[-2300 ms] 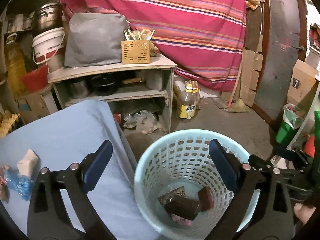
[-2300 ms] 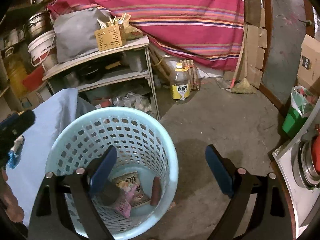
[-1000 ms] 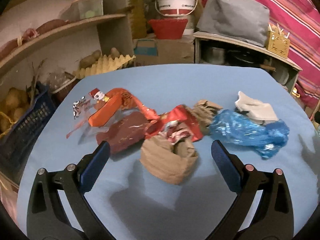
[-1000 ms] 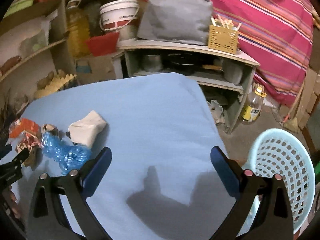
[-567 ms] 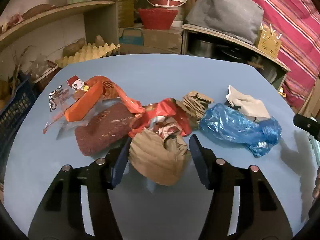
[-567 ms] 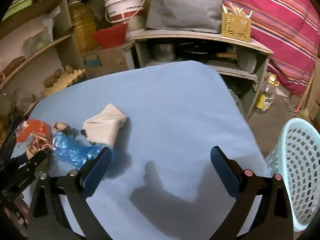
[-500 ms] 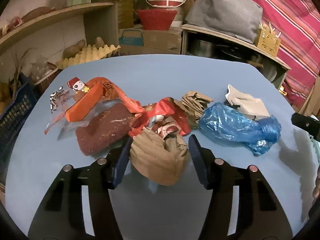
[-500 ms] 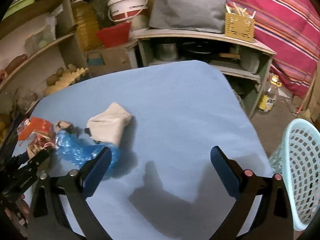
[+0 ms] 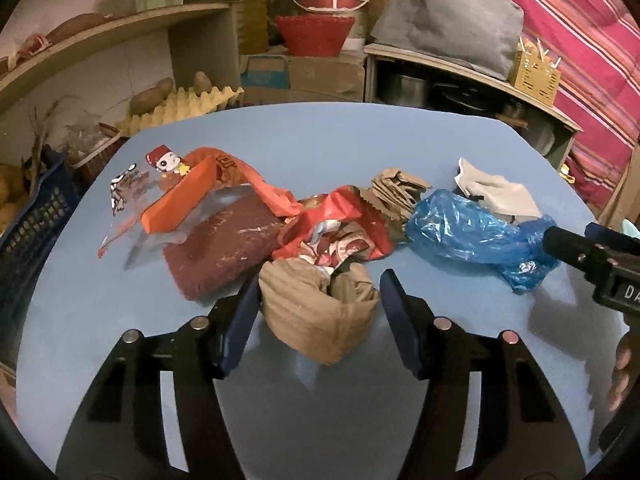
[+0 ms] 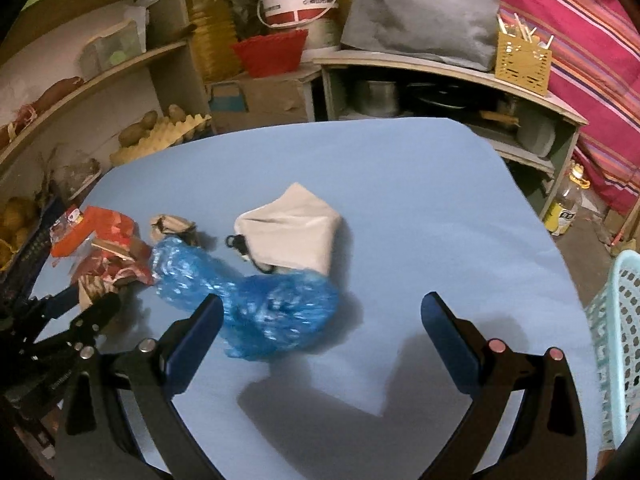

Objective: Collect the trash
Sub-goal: 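Grasp the crumpled brown paper bag with the left tool while the right tool grasps the blue plastic bag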

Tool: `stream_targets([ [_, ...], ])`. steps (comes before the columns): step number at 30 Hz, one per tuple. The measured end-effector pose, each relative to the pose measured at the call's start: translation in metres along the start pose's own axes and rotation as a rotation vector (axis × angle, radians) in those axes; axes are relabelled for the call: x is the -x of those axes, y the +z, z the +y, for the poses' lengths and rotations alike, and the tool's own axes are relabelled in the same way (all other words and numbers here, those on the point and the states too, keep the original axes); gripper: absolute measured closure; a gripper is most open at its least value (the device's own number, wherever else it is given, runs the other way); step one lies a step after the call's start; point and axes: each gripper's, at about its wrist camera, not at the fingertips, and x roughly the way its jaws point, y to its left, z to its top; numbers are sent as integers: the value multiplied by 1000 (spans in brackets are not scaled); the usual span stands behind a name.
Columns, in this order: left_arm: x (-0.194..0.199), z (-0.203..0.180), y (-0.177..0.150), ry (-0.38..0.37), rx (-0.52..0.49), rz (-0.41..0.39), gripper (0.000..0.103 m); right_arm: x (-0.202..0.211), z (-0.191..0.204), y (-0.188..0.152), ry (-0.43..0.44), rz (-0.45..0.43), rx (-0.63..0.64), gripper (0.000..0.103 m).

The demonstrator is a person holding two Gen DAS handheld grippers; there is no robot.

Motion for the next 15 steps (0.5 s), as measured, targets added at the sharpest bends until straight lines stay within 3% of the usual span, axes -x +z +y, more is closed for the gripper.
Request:
stream_targets([
  [3,7,0,1,22,-14,-17,47,-2,11,-1,14,-3,11,6],
  [9,45,14,8,56,15,-125,47,-18,33,-4,-13,40,71,6],
  [13,54,24,9,65,30,-145,47,-24,45,-9,-24,64,123,9],
  [15,56,29,9,80,35,-150,47,-26,49,-12,-18,75,147,34],
])
